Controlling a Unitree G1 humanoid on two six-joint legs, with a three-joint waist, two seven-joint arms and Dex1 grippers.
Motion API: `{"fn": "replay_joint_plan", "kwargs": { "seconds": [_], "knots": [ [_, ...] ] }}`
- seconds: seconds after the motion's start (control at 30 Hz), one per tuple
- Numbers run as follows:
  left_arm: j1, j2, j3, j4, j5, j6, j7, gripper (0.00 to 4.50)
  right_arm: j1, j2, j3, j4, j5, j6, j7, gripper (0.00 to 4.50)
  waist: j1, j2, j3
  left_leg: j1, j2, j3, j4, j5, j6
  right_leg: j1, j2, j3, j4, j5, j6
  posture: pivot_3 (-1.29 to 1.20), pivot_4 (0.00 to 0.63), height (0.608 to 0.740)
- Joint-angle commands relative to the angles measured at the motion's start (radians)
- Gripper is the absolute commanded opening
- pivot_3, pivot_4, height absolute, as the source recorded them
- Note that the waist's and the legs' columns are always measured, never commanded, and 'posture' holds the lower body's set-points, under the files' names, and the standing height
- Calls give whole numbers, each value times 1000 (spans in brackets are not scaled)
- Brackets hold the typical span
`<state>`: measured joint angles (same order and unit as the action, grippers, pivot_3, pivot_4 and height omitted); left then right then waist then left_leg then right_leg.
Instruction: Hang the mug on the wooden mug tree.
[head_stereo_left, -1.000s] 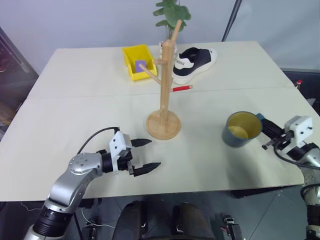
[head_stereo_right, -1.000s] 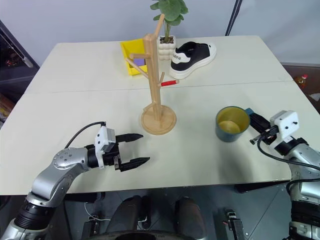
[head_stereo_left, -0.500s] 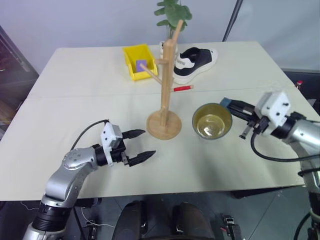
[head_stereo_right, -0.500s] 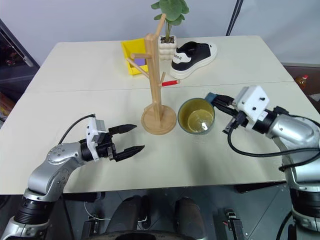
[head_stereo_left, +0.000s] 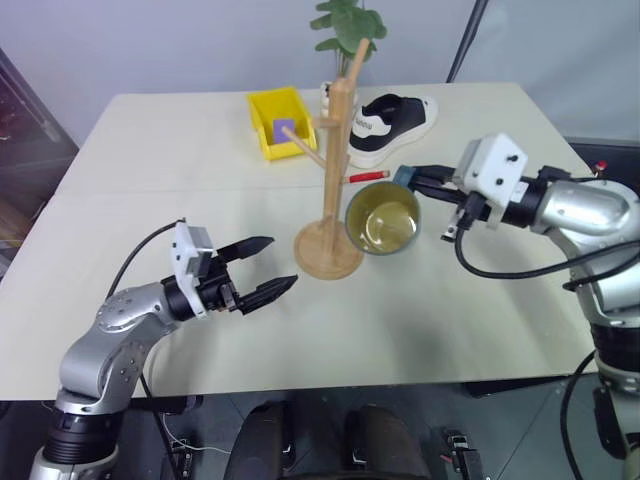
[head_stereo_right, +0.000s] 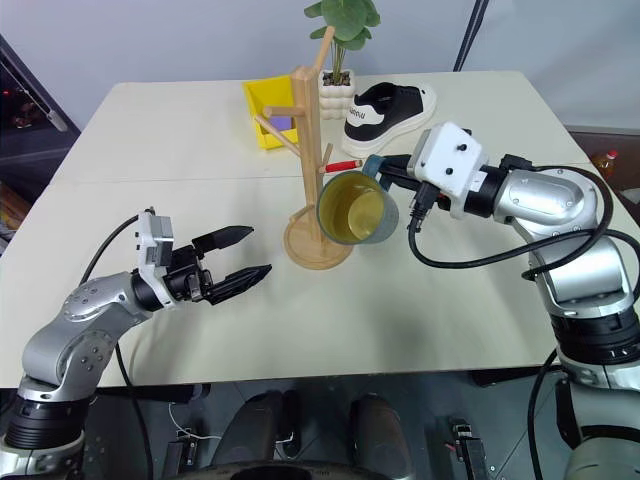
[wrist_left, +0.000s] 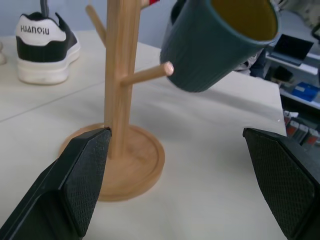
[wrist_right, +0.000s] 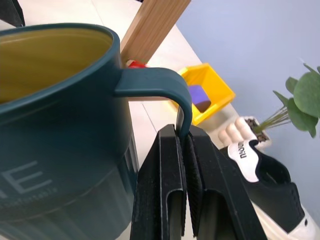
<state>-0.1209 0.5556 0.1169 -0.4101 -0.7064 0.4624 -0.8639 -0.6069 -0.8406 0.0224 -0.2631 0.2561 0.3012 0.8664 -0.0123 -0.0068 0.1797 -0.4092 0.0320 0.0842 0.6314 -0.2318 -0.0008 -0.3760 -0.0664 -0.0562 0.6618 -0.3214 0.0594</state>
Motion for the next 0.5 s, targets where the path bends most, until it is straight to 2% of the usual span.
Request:
{"fn": "replay_joint_plan", "kwargs": {
  "seconds": [0.03, 0.5],
  "knots": [
    [-3, 14, 37, -58, -44, 18, 15, 4500, -58, 19, 4, 22, -19, -28, 8, 28, 0, 0, 0, 0, 0, 0, 0, 0, 0, 0, 0, 0, 0, 0, 0, 0, 150, 740],
    [-58, 43, 57, -99, -111, 61, 51, 4500, -152, 51, 68, 100, -89, -62, 75, 28, -1, 0, 0, 0, 0, 0, 0, 0, 0, 0, 0, 0, 0, 0, 0, 0, 150, 740]
  ]
}}
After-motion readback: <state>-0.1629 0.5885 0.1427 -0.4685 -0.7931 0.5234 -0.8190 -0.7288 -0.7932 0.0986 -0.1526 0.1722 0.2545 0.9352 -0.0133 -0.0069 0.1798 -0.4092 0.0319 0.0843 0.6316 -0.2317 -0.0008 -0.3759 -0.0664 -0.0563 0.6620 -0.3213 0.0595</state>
